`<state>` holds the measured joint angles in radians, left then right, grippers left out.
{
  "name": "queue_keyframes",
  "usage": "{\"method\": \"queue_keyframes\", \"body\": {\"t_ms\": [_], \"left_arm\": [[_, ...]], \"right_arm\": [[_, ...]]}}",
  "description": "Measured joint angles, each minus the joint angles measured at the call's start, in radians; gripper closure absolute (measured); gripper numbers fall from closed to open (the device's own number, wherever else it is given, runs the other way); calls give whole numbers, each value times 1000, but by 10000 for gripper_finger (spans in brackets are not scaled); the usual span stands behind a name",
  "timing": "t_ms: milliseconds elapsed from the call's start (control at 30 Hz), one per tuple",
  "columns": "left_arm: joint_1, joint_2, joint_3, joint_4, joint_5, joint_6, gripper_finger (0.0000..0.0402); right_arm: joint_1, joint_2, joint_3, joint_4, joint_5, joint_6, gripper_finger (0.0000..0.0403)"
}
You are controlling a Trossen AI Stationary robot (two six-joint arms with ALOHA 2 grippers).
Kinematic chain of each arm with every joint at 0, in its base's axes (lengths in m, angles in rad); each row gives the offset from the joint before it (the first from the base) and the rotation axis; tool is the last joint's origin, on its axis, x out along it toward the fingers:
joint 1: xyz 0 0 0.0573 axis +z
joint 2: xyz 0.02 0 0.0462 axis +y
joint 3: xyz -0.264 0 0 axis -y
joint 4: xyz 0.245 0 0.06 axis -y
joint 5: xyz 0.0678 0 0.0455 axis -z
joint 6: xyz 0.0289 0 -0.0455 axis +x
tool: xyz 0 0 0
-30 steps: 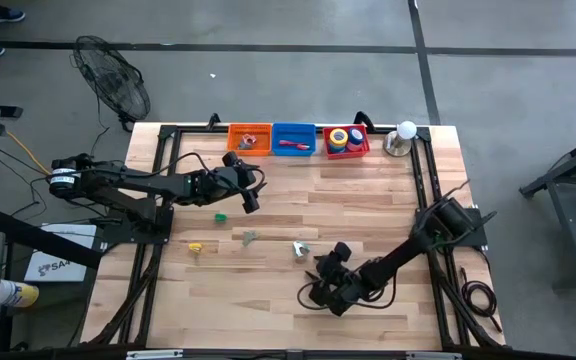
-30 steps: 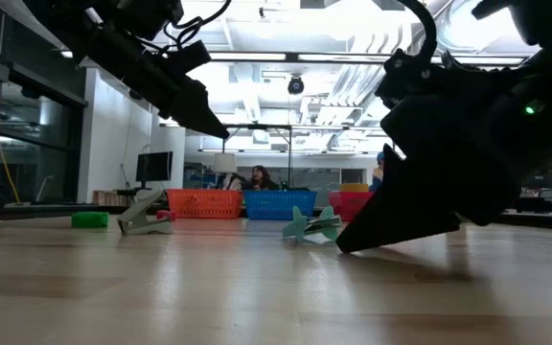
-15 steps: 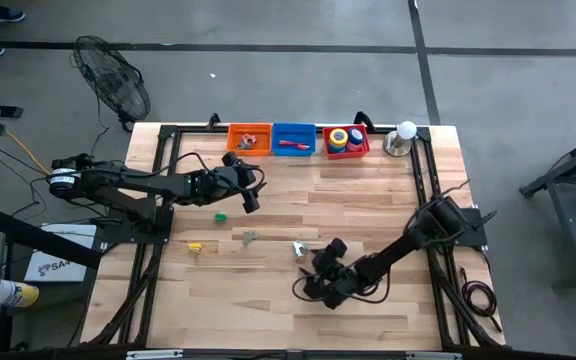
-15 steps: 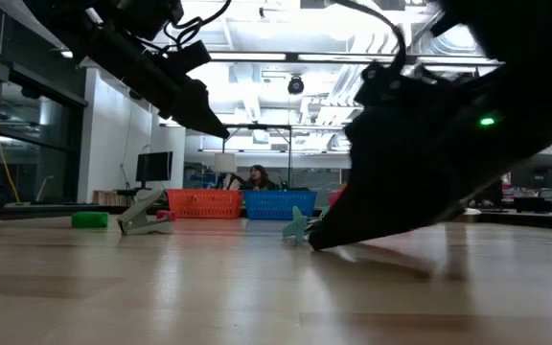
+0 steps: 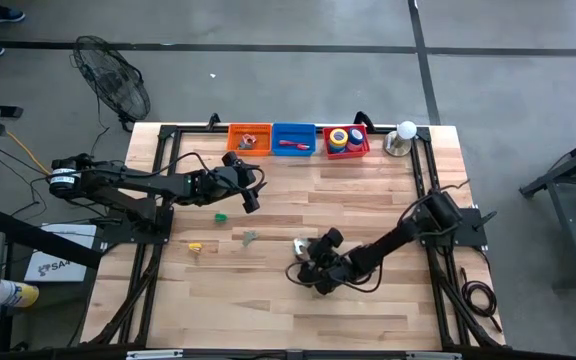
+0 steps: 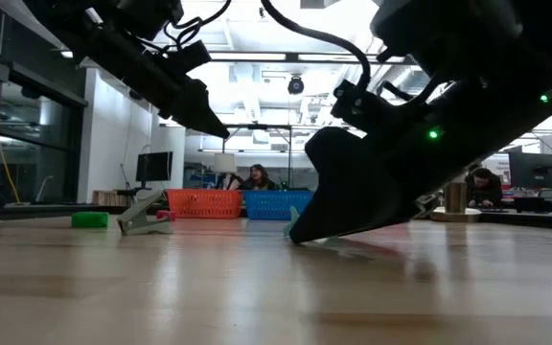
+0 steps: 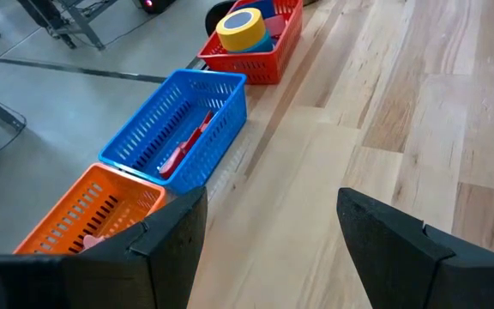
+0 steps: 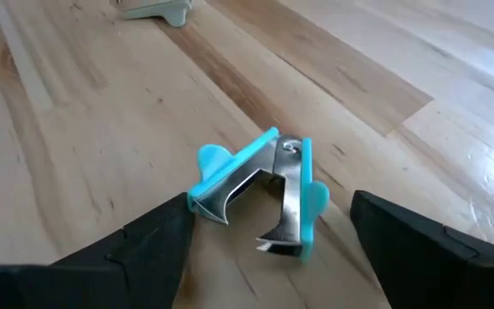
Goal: Pick and place Stapler, Stapler remover, tape
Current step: Put the green staple remover into the orange bin
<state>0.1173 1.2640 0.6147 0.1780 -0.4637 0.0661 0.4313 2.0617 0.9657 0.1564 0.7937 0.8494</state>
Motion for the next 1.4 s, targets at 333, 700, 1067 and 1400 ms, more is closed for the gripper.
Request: {"method": "queue_keyframes", "body": {"t_ms": [333,700,1067,1400], "left_arm": [[0,0,0,0,0,-2,144],[0,0,0,0,-1,-4,144],[0,0,0,-1,-1,-4,144],[0,0,0,-2,-1,-4,144]], "right_arm": [[-29,0,0,46,-16,51,94],[-44,0,2,48,-23,90,97],[-45,-3,4,-38,-40,45,180],[-45,-10,4,-41,-78,-140,260]]}}
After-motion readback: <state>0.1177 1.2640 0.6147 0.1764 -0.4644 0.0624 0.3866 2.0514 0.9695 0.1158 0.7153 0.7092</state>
